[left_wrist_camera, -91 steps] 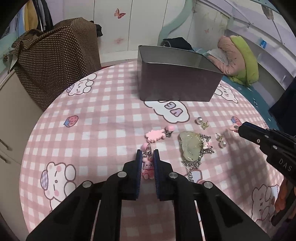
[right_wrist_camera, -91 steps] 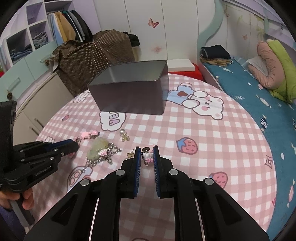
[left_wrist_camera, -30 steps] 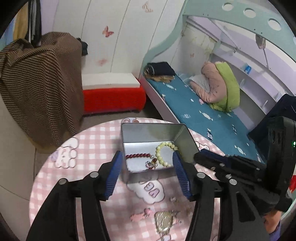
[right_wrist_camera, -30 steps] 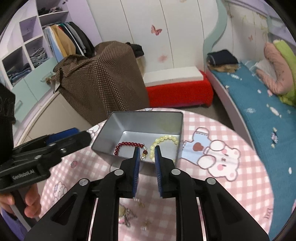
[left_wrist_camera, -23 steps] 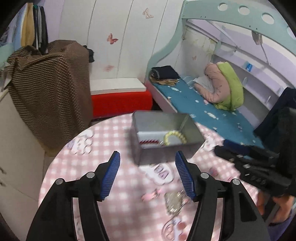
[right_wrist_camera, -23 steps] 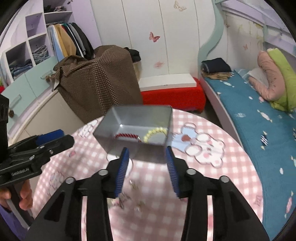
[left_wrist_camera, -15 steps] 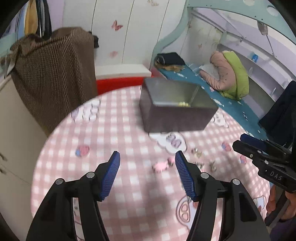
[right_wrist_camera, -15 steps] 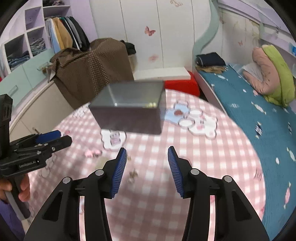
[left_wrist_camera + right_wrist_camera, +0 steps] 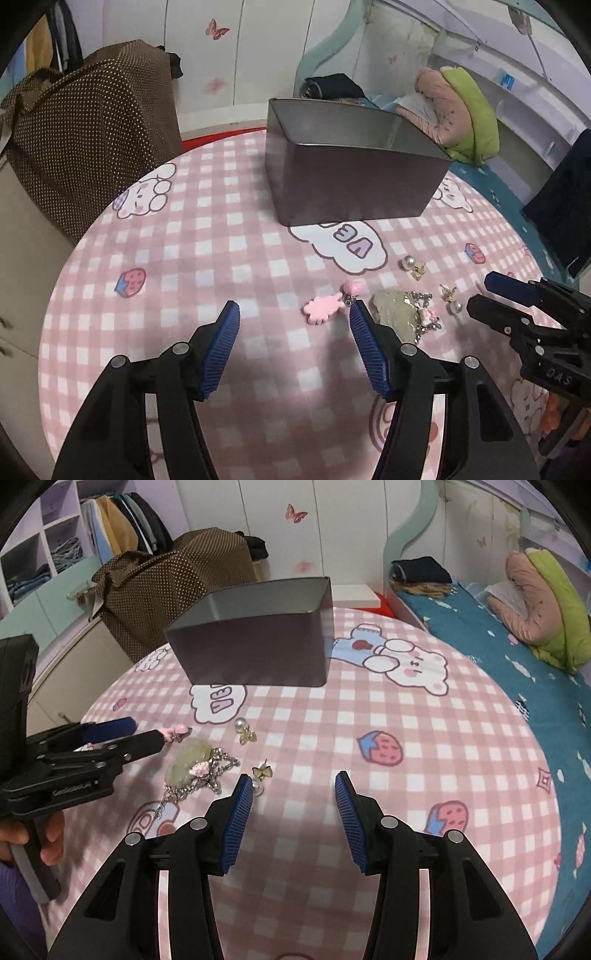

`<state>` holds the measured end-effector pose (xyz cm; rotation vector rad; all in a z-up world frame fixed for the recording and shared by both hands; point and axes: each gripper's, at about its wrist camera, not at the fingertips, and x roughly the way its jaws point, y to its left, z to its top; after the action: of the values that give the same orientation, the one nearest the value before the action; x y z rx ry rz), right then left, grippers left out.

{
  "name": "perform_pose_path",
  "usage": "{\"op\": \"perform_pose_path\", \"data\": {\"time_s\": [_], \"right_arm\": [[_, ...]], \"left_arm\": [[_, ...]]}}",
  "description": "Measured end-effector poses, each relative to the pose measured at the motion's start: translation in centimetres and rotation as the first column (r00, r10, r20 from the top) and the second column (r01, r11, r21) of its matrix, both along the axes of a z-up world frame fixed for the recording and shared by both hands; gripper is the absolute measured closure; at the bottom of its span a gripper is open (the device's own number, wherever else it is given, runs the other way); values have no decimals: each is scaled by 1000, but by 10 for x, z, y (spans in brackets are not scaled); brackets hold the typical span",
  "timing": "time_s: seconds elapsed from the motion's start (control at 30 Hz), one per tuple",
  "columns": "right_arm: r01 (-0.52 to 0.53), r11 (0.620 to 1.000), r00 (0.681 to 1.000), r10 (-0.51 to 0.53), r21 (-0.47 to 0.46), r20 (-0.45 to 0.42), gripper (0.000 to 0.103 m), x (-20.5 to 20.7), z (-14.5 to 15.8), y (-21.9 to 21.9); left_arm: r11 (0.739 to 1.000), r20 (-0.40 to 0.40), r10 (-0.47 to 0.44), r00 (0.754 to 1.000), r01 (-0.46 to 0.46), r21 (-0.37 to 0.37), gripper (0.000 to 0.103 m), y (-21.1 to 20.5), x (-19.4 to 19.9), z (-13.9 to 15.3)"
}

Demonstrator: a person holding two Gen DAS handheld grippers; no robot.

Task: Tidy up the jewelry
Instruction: 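Return both tools to the table and grasp the pink charm with the left tool, then grasp the pearl earring with the right tool while the left tool holds the pink charm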

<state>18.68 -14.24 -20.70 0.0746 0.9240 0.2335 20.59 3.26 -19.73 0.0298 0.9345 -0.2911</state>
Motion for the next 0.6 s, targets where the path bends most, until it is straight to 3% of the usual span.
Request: {"op": "perform_pose_path", "data": {"time_s": [0.17, 0.27, 0.4, 0.6], "right_arm": [[-2, 1000, 1000, 2, 5, -2, 54, 2, -1, 2], [-4, 1000, 1000, 4, 5, -1, 54, 3, -1, 2], [-8, 1000, 1000, 8, 5, -3, 54, 3, -1, 3], [-24, 1000, 1000, 24, -13, -10, 54, 3, -5, 9]], "left_arm": [[999, 16, -28, 999, 27, 45, 46, -14, 5, -2], [996, 35, -53, 998, 50, 79, 58, -22, 5, -3], [991, 47, -76, 996, 71, 113, 91, -25, 7, -3], [997, 40, -46, 998, 43, 66, 92, -17, 6, -2]]}}
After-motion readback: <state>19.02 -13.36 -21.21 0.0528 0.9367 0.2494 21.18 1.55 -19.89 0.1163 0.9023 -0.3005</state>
